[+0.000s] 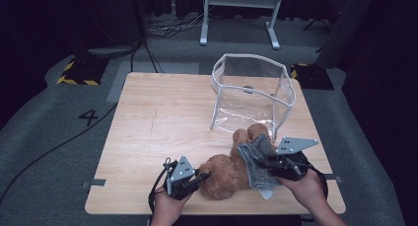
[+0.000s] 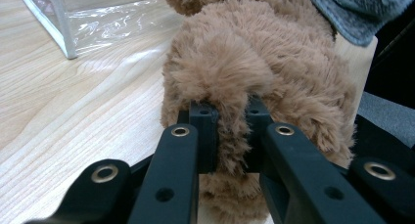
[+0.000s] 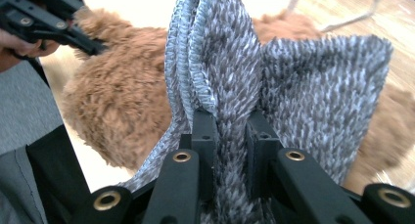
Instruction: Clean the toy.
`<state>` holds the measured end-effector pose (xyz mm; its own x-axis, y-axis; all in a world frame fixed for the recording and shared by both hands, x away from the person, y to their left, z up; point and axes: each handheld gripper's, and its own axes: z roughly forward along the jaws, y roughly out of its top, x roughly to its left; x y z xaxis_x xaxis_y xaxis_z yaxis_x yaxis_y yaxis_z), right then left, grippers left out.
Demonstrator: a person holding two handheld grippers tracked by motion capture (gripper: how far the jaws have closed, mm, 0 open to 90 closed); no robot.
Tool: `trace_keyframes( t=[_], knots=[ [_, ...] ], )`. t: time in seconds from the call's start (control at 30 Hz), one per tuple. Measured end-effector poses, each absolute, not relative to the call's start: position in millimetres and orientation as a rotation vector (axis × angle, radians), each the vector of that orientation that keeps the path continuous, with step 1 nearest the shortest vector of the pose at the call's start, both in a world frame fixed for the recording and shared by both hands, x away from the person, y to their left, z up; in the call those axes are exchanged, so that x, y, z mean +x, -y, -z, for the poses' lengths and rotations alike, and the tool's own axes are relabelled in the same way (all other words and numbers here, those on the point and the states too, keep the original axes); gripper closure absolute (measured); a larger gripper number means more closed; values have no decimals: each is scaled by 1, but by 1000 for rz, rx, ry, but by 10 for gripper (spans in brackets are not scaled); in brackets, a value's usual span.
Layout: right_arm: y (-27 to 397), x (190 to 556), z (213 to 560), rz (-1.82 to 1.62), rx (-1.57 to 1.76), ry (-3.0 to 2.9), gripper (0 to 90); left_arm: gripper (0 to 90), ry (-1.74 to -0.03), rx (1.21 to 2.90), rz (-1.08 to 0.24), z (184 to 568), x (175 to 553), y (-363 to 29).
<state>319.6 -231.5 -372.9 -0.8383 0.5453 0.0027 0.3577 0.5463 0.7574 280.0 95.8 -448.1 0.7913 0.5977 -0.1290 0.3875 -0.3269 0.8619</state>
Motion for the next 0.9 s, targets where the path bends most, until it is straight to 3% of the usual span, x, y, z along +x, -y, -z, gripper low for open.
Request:
trace_keyframes(
  t=[0.47, 0.9],
  knots=[
    [281, 328, 378, -1178, 927, -2471, 782, 811, -749, 1956, -263, 449, 281, -96],
    [313, 340, 404, -1095, 1095, -2472, 780, 809, -754, 1956, -266, 450, 282, -97]
  ],
)
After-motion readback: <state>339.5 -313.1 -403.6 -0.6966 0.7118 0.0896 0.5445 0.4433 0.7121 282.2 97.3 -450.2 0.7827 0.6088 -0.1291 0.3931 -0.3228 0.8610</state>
